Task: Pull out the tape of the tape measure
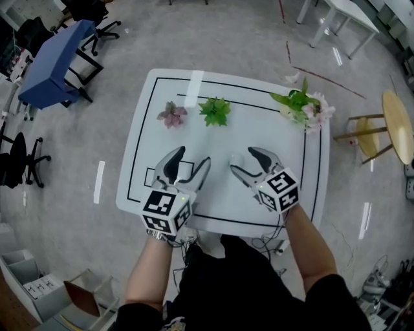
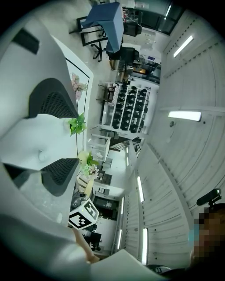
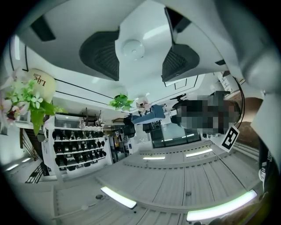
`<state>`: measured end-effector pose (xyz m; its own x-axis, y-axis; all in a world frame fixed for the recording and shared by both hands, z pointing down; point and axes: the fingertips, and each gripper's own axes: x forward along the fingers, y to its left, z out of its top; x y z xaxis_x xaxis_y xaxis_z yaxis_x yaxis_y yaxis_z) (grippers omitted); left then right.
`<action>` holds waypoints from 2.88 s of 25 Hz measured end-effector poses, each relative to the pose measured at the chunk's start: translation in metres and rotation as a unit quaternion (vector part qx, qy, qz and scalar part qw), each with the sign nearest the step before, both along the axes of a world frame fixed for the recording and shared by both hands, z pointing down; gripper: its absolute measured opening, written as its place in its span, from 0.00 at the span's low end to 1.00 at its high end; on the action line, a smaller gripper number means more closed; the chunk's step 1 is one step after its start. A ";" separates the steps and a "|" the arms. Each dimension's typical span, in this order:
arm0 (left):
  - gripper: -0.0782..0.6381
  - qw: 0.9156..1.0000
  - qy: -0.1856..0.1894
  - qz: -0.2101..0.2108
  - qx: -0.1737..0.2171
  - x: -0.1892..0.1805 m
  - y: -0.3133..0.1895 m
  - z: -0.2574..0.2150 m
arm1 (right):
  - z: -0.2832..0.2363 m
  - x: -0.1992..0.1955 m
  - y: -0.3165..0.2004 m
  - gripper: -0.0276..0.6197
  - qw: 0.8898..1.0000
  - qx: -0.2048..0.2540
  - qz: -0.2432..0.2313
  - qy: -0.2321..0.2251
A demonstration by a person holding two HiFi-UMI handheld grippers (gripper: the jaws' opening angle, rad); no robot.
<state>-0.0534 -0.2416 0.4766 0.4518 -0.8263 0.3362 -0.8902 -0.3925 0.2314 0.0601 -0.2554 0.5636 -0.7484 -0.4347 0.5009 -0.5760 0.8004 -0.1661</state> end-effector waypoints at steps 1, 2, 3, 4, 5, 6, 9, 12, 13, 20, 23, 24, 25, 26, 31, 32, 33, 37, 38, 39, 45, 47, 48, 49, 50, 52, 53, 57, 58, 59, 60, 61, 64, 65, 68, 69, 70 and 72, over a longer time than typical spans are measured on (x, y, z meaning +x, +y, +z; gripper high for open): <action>0.48 1.000 0.001 -0.002 -0.003 -0.001 -0.001 0.004 | 0.007 -0.001 -0.001 0.50 1.000 -0.003 -0.006 0.008; 0.48 1.000 0.003 -0.004 -0.007 -0.001 -0.002 0.008 | 0.015 -0.002 -0.001 0.50 1.000 -0.006 -0.013 0.016; 0.48 1.000 0.004 -0.005 -0.011 -0.002 -0.002 0.012 | 0.022 -0.002 -0.001 0.50 0.999 -0.009 -0.020 0.025; 0.48 1.000 0.006 -0.007 -0.015 -0.003 -0.003 0.016 | 0.030 -0.003 -0.001 0.50 0.999 -0.012 -0.027 0.033; 0.48 1.000 0.007 -0.008 -0.018 -0.003 -0.003 0.021 | 0.037 -0.003 0.000 0.50 0.998 -0.016 -0.032 0.041; 0.48 1.000 0.008 -0.009 -0.022 -0.004 -0.004 0.025 | 0.044 -0.003 0.000 0.50 0.998 -0.019 -0.037 0.048; 0.48 0.999 0.011 -0.012 -0.032 -0.005 -0.007 0.036 | 0.062 -0.004 -0.001 0.50 0.996 -0.027 -0.052 0.066; 0.48 0.999 0.014 -0.016 -0.041 -0.008 -0.009 0.045 | 0.077 -0.006 -0.001 0.50 0.993 -0.030 -0.068 0.087; 0.48 0.999 0.014 -0.017 -0.043 -0.009 -0.010 0.047 | 0.081 -0.007 -0.002 0.50 0.993 -0.029 -0.074 0.091; 0.48 0.998 0.018 -0.021 -0.056 -0.013 -0.013 0.060 | 0.096 -0.012 -0.001 0.46 0.984 -0.024 -0.112 0.137; 0.48 0.998 0.020 -0.021 -0.060 -0.014 -0.013 0.064 | 0.100 -0.013 -0.001 0.44 0.982 -0.021 -0.114 0.150; 0.48 0.998 0.020 -0.021 -0.060 -0.014 -0.014 0.064 | 0.100 -0.013 -0.002 0.44 0.982 -0.021 -0.114 0.151; 0.48 0.998 0.021 -0.020 -0.060 -0.014 -0.014 0.064 | 0.100 -0.013 -0.002 0.44 0.982 -0.020 -0.113 0.152; 0.48 0.998 0.021 -0.020 -0.060 -0.014 -0.014 0.064 | 0.100 -0.013 -0.002 0.44 0.982 -0.018 -0.113 0.152; 0.48 0.998 0.023 -0.016 -0.060 -0.013 -0.011 0.063 | 0.099 -0.013 -0.001 0.39 0.981 -0.014 -0.115 0.154; 0.48 0.998 0.023 -0.015 -0.060 -0.013 -0.010 0.062 | 0.099 -0.013 -0.001 0.39 0.981 -0.013 -0.115 0.154; 0.48 0.998 0.023 -0.013 -0.060 -0.013 -0.009 0.061 | 0.099 -0.013 0.000 0.39 0.981 -0.012 -0.114 0.154; 0.48 0.998 0.023 -0.010 -0.059 -0.013 -0.005 0.058 | 0.098 -0.013 -0.001 0.38 0.982 -0.017 -0.110 0.154; 0.48 0.998 0.023 -0.009 -0.058 -0.013 -0.004 0.058 | 0.097 -0.013 -0.001 0.38 0.982 -0.021 -0.108 0.153; 0.48 0.998 0.023 -0.008 -0.057 -0.013 -0.003 0.057 | 0.095 -0.013 0.000 0.38 0.982 -0.024 -0.107 0.151; 0.48 0.999 0.029 0.014 -0.044 -0.008 0.007 0.048 | 0.070 -0.019 0.002 0.38 0.987 -0.045 -0.109 0.113; 0.48 0.998 0.030 0.028 -0.038 -0.004 0.010 0.044 | 0.053 -0.024 0.003 0.38 0.988 -0.049 -0.110 0.093; 0.47 0.998 0.030 0.034 -0.036 -0.002 0.012 0.042 | 0.044 -0.027 0.005 0.38 0.989 -0.050 -0.113 0.084; 0.47 0.998 0.030 0.040 -0.035 0.000 0.014 0.041 | 0.036 -0.030 0.007 0.38 0.989 -0.050 -0.117 0.077; 0.47 0.998 0.030 0.046 -0.033 0.002 0.016 0.039 | 0.028 -0.033 0.010 0.38 0.989 -0.051 -0.123 0.071; 0.46 0.997 0.031 0.059 -0.029 0.006 0.020 0.035 | 0.013 -0.038 0.016 0.38 0.987 -0.051 -0.137 0.061; 0.46 0.997 0.031 0.068 -0.027 0.008 0.022 0.033 | 0.006 -0.040 0.019 0.38 0.987 -0.049 -0.144 0.057; 0.44 0.994 0.033 0.102 -0.023 0.017 0.033 0.024 | -0.024 -0.051 0.035 0.38 0.983 -0.033 -0.171 0.049; 0.44 0.993 0.034 0.110 -0.022 0.019 0.036 0.021 | -0.031 -0.053 0.038 0.38 0.983 -0.027 -0.177 0.048; 0.44 0.992 0.036 0.118 -0.021 0.020 0.039 0.018 | -0.037 -0.056 0.042 0.38 0.982 -0.020 -0.183 0.047; 0.44 0.991 0.039 0.127 -0.019 0.022 0.043 0.015 | -0.043 -0.058 0.045 0.38 0.981 -0.014 -0.187 0.047; 0.43 0.990 0.041 0.137 -0.017 0.023 0.046 0.012 | -0.048 -0.059 0.049 0.38 0.980 -0.009 -0.192 0.048; 0.42 0.987 0.039 0.157 -0.012 0.024 0.053 0.006 | -0.058 -0.063 0.059 0.38 0.977 0.003 -0.208 0.050; 0.41 0.986 0.039 0.162 -0.010 0.023 0.055 0.004 | -0.062 -0.065 0.063 0.38 0.976 0.006 -0.212 0.050; 0.38 0.983 0.033 0.182 -0.004 0.023 0.063 -0.003 | -0.072 -0.070 0.073 0.38 0.974 0.016 -0.222 0.048; 0.38 0.981 0.030 0.189 -0.002 0.023 0.066 -0.004 | -0.075 -0.071 0.076 0.38 0.973 0.020 -0.225 0.048; 0.38 0.980 0.028 0.197 0.000 0.023 0.069 -0.006 | -0.078 -0.072 0.079 0.38 0.972 0.023 -0.228 0.049; 0.37 0.976 0.028 0.215 0.003 0.024 0.075 -0.010 | -0.083 -0.074 0.086 0.38 0.971 0.030 -0.233 0.050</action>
<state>-0.0299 -0.1665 0.4662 0.7745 -0.5583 0.2974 -0.6293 -0.7281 0.2718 -0.0140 -0.1695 0.4804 -0.8204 -0.0916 0.5644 -0.1598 0.9845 -0.0725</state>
